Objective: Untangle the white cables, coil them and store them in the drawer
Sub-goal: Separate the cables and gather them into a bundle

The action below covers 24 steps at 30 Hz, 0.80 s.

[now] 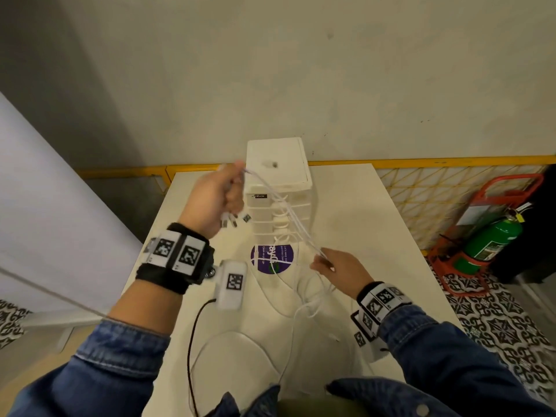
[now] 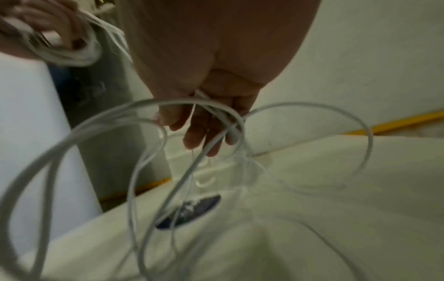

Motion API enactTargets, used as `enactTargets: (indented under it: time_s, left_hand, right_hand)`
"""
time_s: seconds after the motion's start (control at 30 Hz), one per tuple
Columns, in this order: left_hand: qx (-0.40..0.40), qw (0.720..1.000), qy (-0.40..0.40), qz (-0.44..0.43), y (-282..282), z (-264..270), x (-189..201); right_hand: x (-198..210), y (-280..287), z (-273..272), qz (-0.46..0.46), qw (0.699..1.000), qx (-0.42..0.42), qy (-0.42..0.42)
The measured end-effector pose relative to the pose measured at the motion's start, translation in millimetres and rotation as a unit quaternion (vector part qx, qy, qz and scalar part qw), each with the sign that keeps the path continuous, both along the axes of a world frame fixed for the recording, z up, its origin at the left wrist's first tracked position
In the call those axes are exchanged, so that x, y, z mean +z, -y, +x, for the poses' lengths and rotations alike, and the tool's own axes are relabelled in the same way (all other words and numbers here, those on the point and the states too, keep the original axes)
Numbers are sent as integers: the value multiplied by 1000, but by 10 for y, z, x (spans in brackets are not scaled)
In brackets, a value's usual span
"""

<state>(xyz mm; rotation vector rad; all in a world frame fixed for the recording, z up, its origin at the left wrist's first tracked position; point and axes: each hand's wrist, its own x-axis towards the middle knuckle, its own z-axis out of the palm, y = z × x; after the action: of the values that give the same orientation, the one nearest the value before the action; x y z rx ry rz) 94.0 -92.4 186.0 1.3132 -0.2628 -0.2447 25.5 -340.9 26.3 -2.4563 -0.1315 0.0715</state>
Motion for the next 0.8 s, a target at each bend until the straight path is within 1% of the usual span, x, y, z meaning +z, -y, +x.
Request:
enactTargets:
  time_s: [0.03, 0.07, 0.1, 0.13, 0.2, 0.27, 0.37, 0.43, 0.5, 0.53, 0.6, 0.67, 0.73, 0.8]
  left_hand:
    - [22, 999, -7, -23, -56, 42, 72]
    - [32, 999, -6, -20, -105, 75, 124]
    - [31, 999, 2, 10, -142, 90, 154]
    - [23, 998, 14, 60, -154, 81, 163]
    - [5, 987, 22, 160, -114, 26, 136]
    - [-2, 978, 13, 208, -32, -34, 96]
    - [0, 978, -10, 211, 53, -69, 51]
    - [0, 974, -21, 226, 86, -76, 26]
    - [-6, 970, -26, 241, 118, -84, -6]
    - [-13, 970, -27, 242, 137, -90, -25]
    - [-38, 969, -25, 244, 197, -122, -69]
    - [-73, 965, -12, 253, 281, -182, -121]
    - [-101, 959, -5, 264, 358, -248, -173]
    - [-126, 952, -10, 279, 384, -289, -232]
  right_hand:
    - [-109, 55, -34, -5, 999, -8, -33]
    - [-192, 106, -71, 8, 998, -19, -57]
    - [-241, 146, -101, 31, 996, -36, -78]
    - [-252, 172, -117, 60, 993, -48, -91]
    - [-164, 156, -94, 114, 987, -72, -90]
    - [1, 92, -23, 167, 981, -99, -29]
    - [266, -3, 58, 227, 960, -129, 98]
    - [427, -57, 70, 238, 945, -146, 167]
    - [567, -109, 75, 227, 938, -152, 214]
    - [614, -136, 89, 205, 941, -138, 229]
    - [672, -230, 129, 119, 959, -78, 245]
    - [670, -369, 180, 44, 966, -4, 256]
    - [640, -490, 216, 41, 964, 35, 260]
    - [641, -506, 236, 84, 962, 38, 256]
